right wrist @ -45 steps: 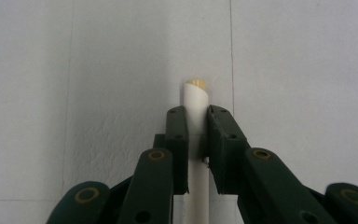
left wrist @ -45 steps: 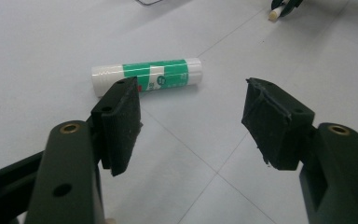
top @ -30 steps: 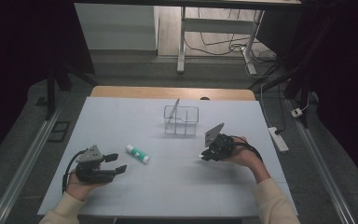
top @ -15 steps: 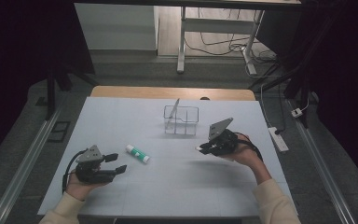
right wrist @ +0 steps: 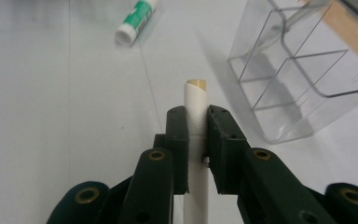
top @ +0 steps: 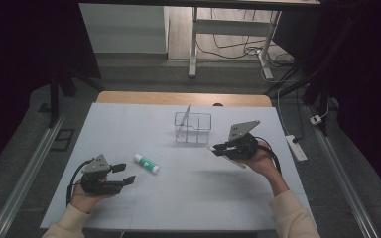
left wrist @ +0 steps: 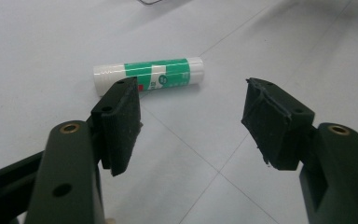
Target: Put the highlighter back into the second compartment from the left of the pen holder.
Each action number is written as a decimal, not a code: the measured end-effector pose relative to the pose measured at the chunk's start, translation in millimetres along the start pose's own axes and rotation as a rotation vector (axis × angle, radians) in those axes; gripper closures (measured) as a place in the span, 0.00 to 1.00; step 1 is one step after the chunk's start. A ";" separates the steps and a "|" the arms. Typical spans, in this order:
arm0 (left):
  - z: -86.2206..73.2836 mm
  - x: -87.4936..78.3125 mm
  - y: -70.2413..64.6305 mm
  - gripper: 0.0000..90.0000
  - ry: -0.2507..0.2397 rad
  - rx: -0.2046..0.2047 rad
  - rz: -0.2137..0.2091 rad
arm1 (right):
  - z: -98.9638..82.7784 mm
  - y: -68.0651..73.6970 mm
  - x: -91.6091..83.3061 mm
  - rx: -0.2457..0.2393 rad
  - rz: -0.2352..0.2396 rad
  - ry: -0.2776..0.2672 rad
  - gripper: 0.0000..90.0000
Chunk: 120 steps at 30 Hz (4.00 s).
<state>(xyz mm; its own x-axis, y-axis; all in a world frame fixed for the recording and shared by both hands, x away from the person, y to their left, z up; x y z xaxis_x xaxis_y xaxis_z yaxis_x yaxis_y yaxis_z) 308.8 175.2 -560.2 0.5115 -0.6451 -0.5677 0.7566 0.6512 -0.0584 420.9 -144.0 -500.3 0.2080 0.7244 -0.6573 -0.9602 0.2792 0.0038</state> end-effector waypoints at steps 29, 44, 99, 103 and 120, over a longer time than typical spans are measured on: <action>-0.3 1.1 -1.0 0.41 0.004 0.004 0.000 | 19.8 -13.7 -12.8 0.096 -0.157 -0.156 0.86; -0.3 2.7 -2.8 0.41 0.009 0.008 -0.001 | 36.8 -14.3 -22.3 0.109 -0.224 -0.262 0.86; -1.5 5.1 -2.7 0.41 0.020 0.014 -0.001 | 102.9 -32.2 -9.0 0.161 -0.272 -0.449 0.86; -1.5 4.8 -2.3 0.41 0.017 0.013 0.000 | 106.6 -33.1 -5.8 0.162 -0.269 -0.452 0.86; -1.4 4.4 -1.5 0.40 0.015 0.012 -0.002 | 120.6 -40.5 4.0 0.179 -0.264 -0.467 0.86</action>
<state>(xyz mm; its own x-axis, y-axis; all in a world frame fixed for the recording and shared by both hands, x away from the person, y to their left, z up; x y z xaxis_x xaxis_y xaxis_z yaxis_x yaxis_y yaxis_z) 309.3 171.9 -563.7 0.5040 -0.6403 -0.5797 0.7624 0.6452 -0.0497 483.1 -76.4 -412.2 0.5364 0.8061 -0.2499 -0.8263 0.5619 0.0390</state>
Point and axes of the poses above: each handheld gripper's, and its own axes: x roughly forward along the jaws, z roughly out of its top, y roughly to its left, the point moved 9 cm from there along x, roughly forward along the jaws, and after that the axes turned 6 degrees about x, right-handed, at the moved point
